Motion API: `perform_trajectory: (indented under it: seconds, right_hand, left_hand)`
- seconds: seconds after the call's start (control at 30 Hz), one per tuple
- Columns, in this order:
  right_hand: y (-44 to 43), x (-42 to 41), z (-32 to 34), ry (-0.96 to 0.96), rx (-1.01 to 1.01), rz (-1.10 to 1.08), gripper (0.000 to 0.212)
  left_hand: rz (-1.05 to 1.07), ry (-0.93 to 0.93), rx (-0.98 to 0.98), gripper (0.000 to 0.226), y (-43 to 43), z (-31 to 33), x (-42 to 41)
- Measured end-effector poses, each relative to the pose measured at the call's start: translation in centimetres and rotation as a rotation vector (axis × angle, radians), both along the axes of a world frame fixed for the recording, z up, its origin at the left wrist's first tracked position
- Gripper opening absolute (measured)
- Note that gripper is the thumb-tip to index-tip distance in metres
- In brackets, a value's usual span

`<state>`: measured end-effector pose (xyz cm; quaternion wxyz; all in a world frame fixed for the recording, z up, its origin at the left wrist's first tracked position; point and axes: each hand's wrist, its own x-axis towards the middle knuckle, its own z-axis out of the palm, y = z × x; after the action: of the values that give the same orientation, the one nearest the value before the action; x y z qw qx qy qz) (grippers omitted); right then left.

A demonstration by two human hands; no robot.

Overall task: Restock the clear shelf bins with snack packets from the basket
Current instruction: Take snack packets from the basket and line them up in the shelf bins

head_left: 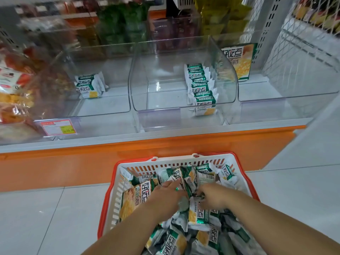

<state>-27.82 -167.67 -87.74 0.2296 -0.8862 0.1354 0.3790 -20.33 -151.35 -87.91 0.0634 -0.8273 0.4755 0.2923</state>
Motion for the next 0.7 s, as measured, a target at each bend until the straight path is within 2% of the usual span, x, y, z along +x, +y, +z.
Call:
perform_trajectory:
  seconds: [0.13, 0.23, 0.37, 0.53, 0.7]
  right_hand:
    - [0.4, 0.4, -0.4, -0.067, 0.029, -0.005, 0.049]
    - [-0.4, 0.7, 0.7, -0.167, 0.079, -0.068, 0.046]
    - [-2.1, 0.8, 4.1, -0.33, 0.138, -0.096, 0.05]
    - [-2.6, 0.9, 9.9, -0.671, 0.261, -0.265, 0.048]
    - [-3.0, 0.2, 13.6, -0.91, 0.413, -0.412, 0.037]
  left_hand:
    - [-0.007, 0.012, 0.024, 0.053, -0.1, -0.2, 0.1]
    - [0.065, 0.078, -0.031, 0.057, -0.2, 0.2, 0.2]
    - [0.254, 0.236, -0.355, 0.062, -1.3, 3.4, 0.4]
    - [0.396, 0.262, -0.736, 0.061, -3.2, 8.9, 0.5]
    - [0.415, 0.247, -0.819, 0.061, -3.6, 12.8, 1.1]
